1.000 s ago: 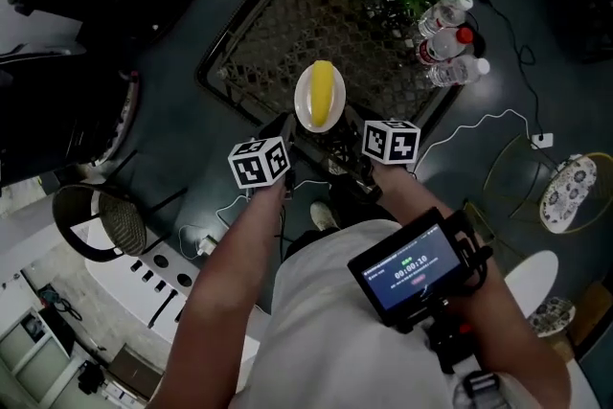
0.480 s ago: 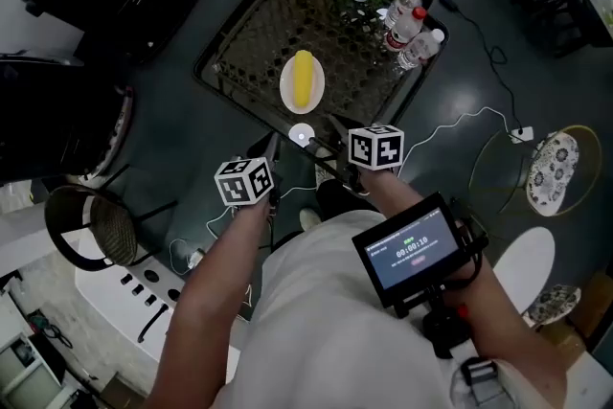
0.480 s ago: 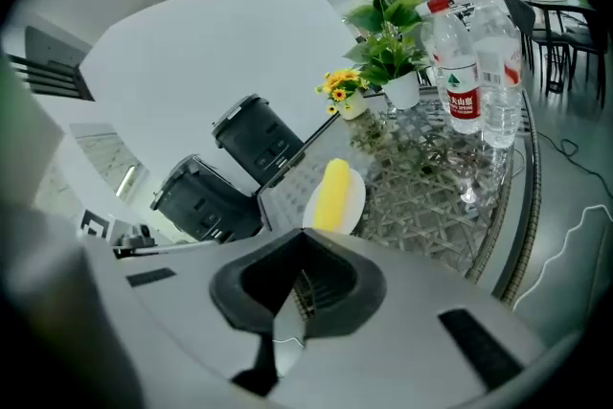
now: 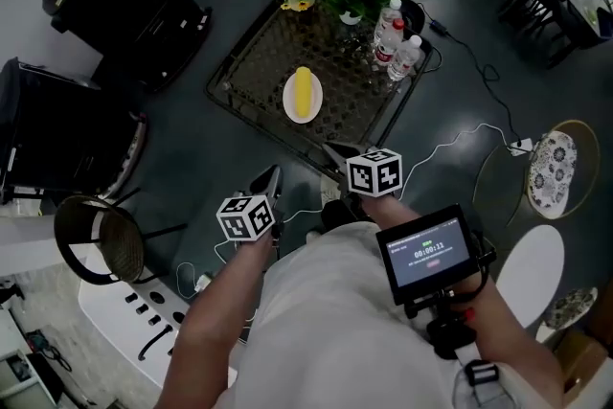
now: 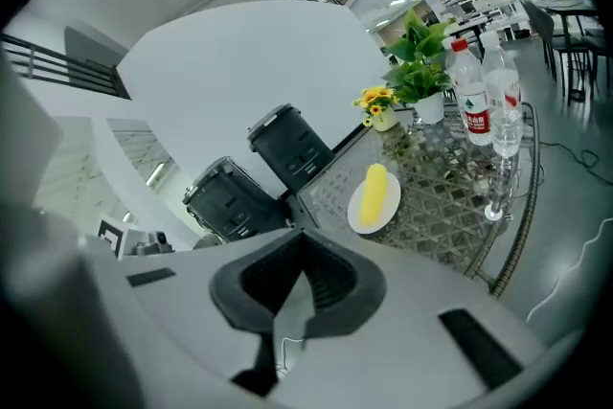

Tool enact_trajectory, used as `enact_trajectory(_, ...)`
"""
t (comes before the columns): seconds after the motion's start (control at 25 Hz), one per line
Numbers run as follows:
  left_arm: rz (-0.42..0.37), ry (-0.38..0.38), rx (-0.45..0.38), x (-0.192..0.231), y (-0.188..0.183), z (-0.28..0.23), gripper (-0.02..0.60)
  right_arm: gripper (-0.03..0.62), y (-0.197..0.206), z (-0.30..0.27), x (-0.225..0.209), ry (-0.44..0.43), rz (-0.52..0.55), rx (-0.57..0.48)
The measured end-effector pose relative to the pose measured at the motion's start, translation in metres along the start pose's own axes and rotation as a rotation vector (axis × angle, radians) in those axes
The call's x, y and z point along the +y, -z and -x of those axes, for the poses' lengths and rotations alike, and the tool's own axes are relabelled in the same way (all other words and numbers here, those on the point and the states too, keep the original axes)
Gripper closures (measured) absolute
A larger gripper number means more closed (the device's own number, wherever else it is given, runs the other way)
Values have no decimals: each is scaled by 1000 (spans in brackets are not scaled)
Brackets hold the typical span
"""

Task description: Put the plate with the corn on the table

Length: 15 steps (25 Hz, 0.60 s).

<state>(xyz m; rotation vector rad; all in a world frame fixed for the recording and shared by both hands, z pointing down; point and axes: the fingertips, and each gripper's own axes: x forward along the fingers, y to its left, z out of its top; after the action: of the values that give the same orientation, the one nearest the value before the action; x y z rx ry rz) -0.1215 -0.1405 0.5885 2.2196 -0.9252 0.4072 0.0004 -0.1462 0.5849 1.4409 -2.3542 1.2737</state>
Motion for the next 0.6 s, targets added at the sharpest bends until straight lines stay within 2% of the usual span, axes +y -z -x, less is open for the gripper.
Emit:
enact_trajectory(0.36, -26, 70, -85, -31, -8, 50, 574, 586, 12, 42, 47, -53, 49, -52)
enact_trajectory(0.6, -62, 84, -117, -40, -10, 64, 574, 586, 19, 59, 61, -71, 70, -80)
